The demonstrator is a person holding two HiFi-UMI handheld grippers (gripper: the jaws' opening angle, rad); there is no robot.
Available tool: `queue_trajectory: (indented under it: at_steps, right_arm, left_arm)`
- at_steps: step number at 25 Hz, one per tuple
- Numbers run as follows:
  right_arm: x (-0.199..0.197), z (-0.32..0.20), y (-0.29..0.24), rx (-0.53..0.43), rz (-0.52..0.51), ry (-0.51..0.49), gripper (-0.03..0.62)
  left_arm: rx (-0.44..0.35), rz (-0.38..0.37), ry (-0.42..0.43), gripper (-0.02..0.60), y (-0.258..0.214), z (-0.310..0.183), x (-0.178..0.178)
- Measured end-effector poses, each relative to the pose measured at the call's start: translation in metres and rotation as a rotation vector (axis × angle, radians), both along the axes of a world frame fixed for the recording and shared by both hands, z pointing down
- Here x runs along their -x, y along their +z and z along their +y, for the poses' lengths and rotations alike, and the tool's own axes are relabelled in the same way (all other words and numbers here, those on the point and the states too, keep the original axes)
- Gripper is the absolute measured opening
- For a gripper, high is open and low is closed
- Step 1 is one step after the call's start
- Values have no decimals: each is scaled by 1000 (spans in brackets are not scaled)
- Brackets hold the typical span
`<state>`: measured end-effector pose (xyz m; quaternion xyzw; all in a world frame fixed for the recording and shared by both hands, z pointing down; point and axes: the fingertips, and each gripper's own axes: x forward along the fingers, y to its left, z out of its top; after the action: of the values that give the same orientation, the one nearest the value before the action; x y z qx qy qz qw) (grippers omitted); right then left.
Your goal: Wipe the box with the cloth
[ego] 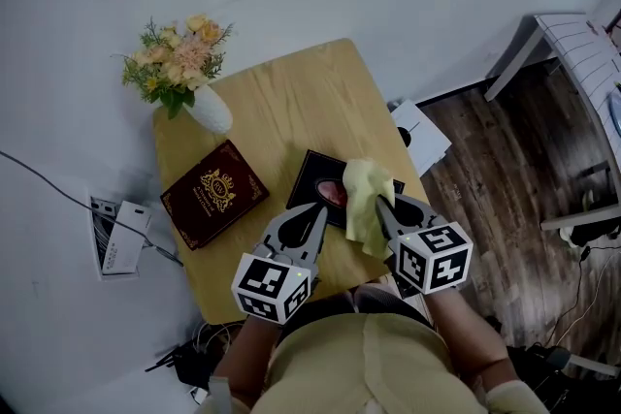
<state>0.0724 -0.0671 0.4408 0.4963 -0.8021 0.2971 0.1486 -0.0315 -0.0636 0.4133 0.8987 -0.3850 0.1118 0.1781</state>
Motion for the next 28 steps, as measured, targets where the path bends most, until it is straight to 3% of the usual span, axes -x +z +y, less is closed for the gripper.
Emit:
queue_trajectory:
  at_steps: [20, 24, 28]
  right_arm:
    - [-80, 46, 10, 27, 34, 138, 37]
    - [-83, 56, -5, 4, 14, 111, 38]
    - [-61, 62, -43, -70, -57, 31, 37]
  left_arm:
    - [10, -5, 66, 21, 4, 27, -36]
    - [0, -8, 53, 21, 2, 29, -32]
    - [-10, -14, 2, 21, -2, 28, -12]
